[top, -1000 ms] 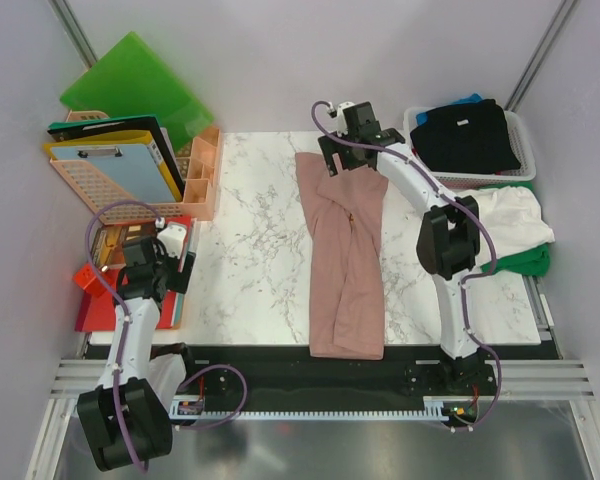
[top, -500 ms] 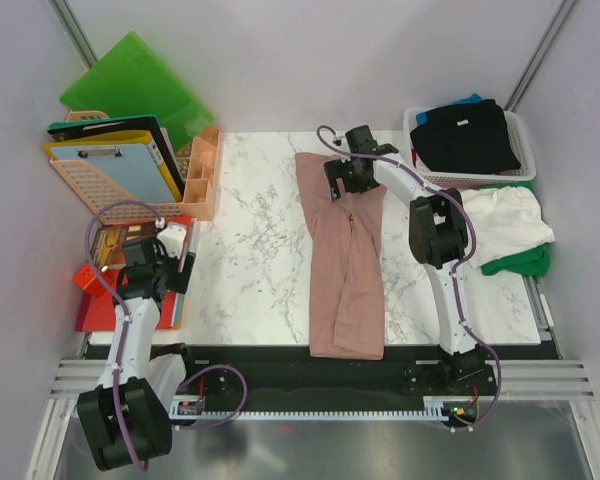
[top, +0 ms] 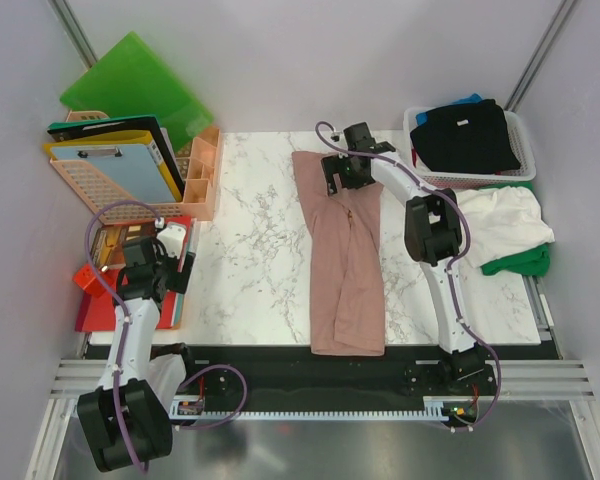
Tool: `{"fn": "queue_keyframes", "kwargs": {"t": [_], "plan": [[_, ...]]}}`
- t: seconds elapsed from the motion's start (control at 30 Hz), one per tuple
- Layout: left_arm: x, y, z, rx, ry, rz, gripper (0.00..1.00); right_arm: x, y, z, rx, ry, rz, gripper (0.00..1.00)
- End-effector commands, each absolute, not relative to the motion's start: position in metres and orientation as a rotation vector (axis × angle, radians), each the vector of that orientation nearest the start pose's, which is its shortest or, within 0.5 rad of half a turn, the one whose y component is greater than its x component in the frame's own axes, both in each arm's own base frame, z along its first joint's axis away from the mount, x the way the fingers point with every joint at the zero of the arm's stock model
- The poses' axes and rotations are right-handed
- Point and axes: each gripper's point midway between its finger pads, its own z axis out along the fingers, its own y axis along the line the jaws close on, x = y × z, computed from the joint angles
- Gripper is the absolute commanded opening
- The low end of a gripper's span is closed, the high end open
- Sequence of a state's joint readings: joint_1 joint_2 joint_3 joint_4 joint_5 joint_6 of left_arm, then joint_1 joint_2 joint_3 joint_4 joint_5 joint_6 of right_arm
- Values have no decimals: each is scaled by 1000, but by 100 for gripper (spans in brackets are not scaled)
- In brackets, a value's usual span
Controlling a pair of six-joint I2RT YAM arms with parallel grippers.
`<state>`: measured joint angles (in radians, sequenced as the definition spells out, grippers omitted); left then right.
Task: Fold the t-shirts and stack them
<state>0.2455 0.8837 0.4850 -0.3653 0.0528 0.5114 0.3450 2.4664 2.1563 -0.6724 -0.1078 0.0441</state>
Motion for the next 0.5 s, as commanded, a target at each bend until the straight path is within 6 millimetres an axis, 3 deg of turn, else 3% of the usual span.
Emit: {"fn": "queue_keyframes", "kwargs": {"t": [0.0, 0.47], "plan": [[249, 80, 88, 366, 2301, 367, 91, 556, 228, 23, -406, 2511, 322, 98], [248, 75, 84, 354, 2322, 325, 91, 581, 242, 19, -386, 2426, 346, 98]]}}
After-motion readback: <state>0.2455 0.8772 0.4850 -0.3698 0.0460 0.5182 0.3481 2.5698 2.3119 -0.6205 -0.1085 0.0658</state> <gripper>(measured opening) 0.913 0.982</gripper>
